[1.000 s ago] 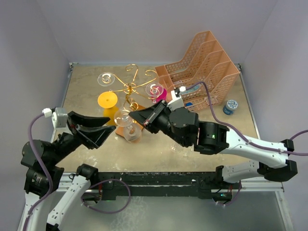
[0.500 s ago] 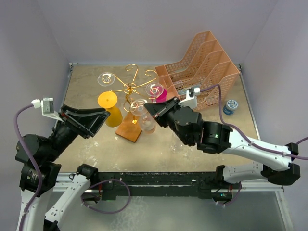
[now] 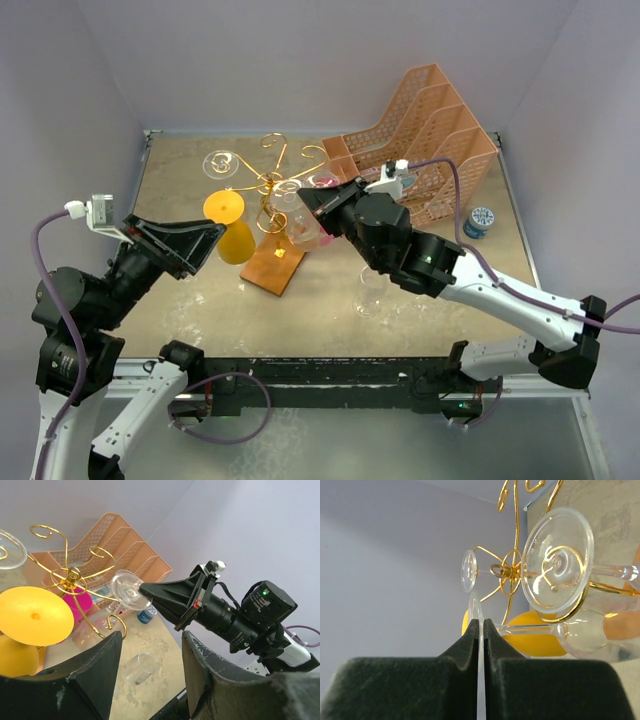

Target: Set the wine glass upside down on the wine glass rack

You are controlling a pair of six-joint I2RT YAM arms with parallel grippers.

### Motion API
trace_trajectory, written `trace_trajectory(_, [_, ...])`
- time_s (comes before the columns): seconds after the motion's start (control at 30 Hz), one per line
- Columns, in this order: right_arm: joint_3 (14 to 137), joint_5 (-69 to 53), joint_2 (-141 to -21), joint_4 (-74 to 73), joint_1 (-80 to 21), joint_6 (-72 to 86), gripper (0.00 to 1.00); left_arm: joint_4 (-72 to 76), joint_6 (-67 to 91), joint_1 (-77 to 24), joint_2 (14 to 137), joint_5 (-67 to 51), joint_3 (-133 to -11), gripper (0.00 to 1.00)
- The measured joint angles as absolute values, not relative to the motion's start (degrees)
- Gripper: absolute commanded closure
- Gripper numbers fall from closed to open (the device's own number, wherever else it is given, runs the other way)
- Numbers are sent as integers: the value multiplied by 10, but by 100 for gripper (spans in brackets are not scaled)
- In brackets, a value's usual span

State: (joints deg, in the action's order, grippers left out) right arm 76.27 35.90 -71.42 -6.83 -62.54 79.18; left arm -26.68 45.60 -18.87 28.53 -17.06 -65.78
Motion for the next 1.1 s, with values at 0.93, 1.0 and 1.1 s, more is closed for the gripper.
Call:
trace_trajectory(0.93, [781, 174, -784, 4, -610, 756, 100, -340, 413, -189, 279, -118, -693, 52])
trace_trajectory(1.0, [781, 165, -784, 4, -610, 755, 100, -341, 412, -189, 278, -115, -694, 52])
trace_trajectory(1.1, [780, 159, -782, 4, -609, 754, 100, -345, 411, -189, 278, -110, -698, 52])
